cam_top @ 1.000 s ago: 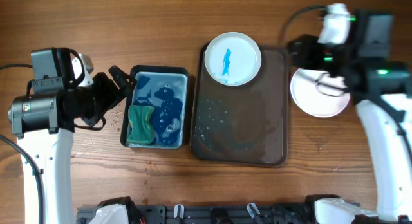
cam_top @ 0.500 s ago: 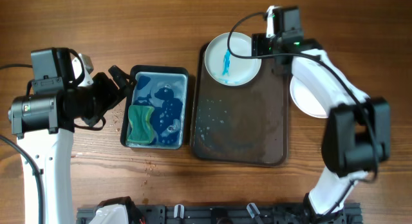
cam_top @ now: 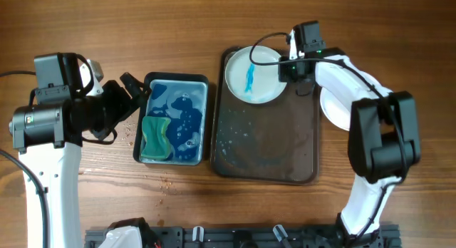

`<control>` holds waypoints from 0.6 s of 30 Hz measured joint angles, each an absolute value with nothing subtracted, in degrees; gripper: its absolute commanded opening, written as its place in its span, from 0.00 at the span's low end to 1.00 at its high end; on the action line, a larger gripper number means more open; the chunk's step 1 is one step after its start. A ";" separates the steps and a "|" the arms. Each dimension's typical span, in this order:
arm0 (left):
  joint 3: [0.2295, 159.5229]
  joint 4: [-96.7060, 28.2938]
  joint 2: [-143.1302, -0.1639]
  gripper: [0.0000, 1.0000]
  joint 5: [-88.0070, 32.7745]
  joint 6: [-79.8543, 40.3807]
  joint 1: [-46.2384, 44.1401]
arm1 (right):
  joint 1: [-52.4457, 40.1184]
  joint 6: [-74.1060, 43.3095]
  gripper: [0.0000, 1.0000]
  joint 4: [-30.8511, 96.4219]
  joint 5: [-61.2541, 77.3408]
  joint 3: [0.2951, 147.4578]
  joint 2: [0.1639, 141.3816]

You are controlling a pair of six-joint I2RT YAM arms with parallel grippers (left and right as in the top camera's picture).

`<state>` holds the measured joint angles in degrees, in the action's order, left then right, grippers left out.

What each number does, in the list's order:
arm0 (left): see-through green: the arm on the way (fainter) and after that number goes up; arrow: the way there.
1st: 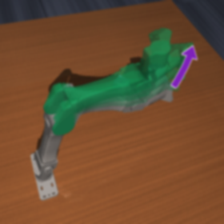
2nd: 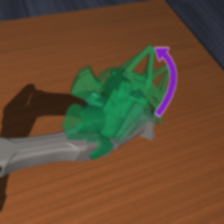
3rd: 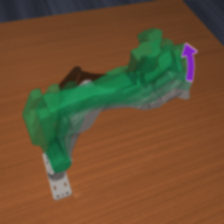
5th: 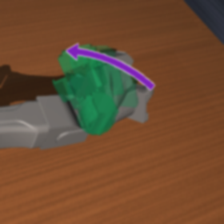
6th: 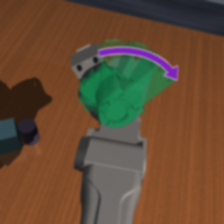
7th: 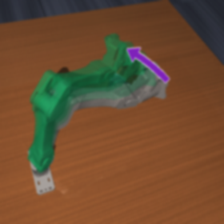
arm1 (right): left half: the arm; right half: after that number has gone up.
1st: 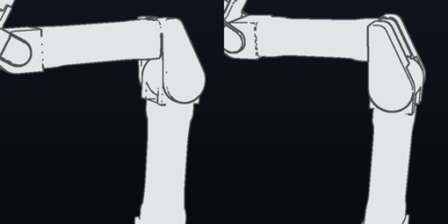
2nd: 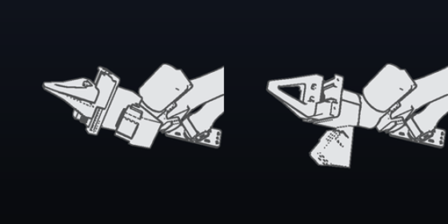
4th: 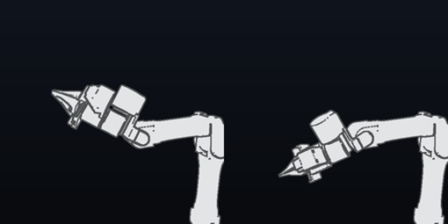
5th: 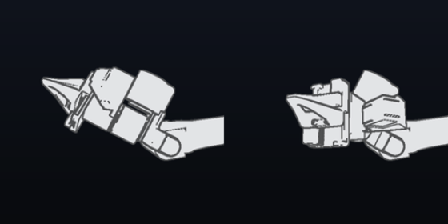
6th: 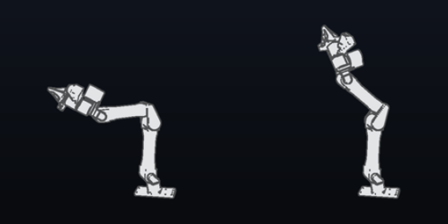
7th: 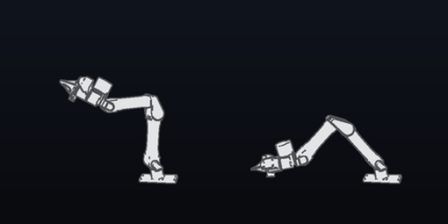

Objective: Clean dirty plates on tray and stack at the side
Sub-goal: 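Move the right gripper to the remaining plate and pull it down the tray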

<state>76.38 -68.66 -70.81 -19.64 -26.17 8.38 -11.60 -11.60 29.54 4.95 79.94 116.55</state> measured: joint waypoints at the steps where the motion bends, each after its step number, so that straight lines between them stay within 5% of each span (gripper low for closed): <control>1: 76.38 -68.66 -70.81 1.00 -19.64 -26.17 8.38 | -11.46 -11.97 0.04 31.48 5.32 79.85 114.78; 13: 76.38 -68.16 -70.81 1.00 -19.38 -26.17 8.38 | -11.09 -18.94 0.04 61.69 6.46 79.24 78.72; 18: 76.40 -68.84 -70.81 1.00 -19.18 -26.17 8.38 | -12.32 -22.39 0.04 56.69 6.44 69.28 77.23</control>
